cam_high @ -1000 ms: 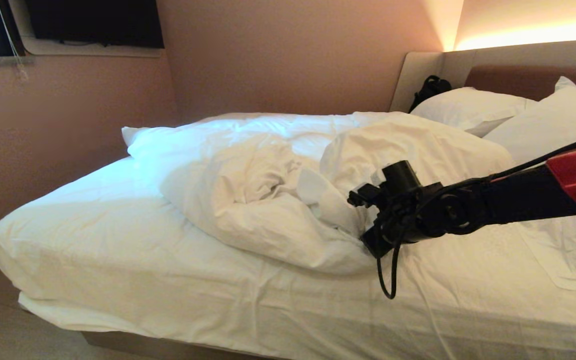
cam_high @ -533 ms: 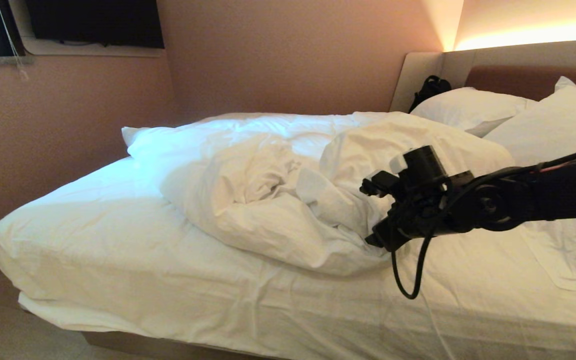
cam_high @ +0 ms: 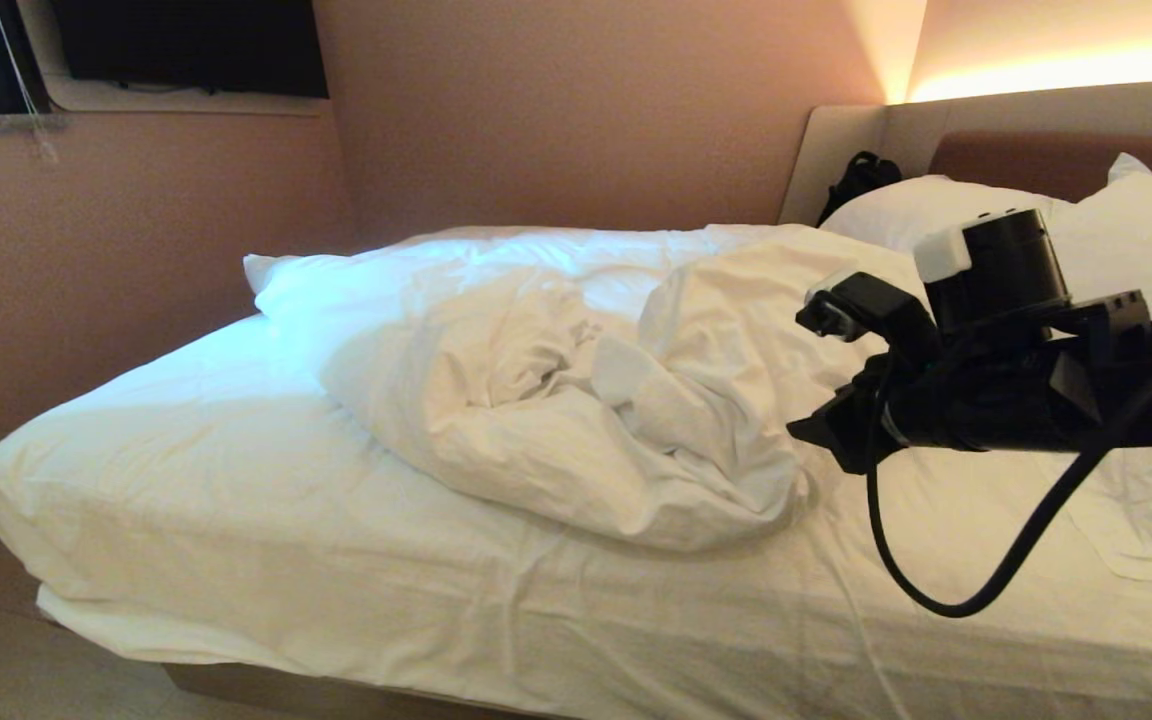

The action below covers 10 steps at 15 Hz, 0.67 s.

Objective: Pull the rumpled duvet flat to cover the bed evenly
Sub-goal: Flatten the corners of the folded blanket

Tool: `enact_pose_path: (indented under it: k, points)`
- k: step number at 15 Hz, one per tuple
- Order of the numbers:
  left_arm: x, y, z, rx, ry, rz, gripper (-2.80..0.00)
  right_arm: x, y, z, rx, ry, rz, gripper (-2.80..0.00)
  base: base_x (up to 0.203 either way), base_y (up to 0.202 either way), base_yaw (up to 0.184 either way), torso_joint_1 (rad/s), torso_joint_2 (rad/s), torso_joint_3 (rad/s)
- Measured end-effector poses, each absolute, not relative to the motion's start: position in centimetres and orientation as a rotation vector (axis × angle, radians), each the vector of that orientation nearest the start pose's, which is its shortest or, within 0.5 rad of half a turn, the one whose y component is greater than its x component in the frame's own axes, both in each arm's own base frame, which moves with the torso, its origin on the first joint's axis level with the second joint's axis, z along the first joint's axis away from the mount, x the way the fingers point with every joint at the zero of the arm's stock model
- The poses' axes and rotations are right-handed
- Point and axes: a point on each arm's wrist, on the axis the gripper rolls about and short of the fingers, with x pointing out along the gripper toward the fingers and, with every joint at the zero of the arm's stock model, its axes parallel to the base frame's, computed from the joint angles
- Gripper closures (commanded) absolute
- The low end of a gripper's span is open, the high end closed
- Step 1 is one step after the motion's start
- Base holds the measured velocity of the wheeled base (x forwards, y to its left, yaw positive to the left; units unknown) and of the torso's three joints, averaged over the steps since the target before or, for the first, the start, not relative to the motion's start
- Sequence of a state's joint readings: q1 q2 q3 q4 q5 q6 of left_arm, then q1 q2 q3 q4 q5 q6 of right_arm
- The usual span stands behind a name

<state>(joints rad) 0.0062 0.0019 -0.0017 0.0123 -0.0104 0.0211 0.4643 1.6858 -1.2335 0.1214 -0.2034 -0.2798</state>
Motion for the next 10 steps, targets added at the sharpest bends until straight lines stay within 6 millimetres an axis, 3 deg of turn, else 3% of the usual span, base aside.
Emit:
enact_pose_path:
  k: [3, 6, 10]
  points:
    - [-2.3, 0.0, 7.5, 0.021, 0.013, -0.004, 0.00, 30.0, 14.5, 21.9, -0.428, 0.513, 0.326, 0.00, 0.000, 0.000, 0.000, 0.000, 0.00, 0.000]
    - [-2.3, 0.0, 7.5, 0.021, 0.013, -0.005, 0.00, 33.7, 16.2, 19.4, -0.392, 0.500, 0.306, 0.00, 0.000, 0.000, 0.000, 0.000, 0.00, 0.000]
    - [-2.3, 0.0, 7.5, 0.021, 0.013, -0.005, 0.00, 37.2, 17.5, 19.4, -0.269, 0.347, 0.266, 0.00, 0.000, 0.000, 0.000, 0.000, 0.00, 0.000]
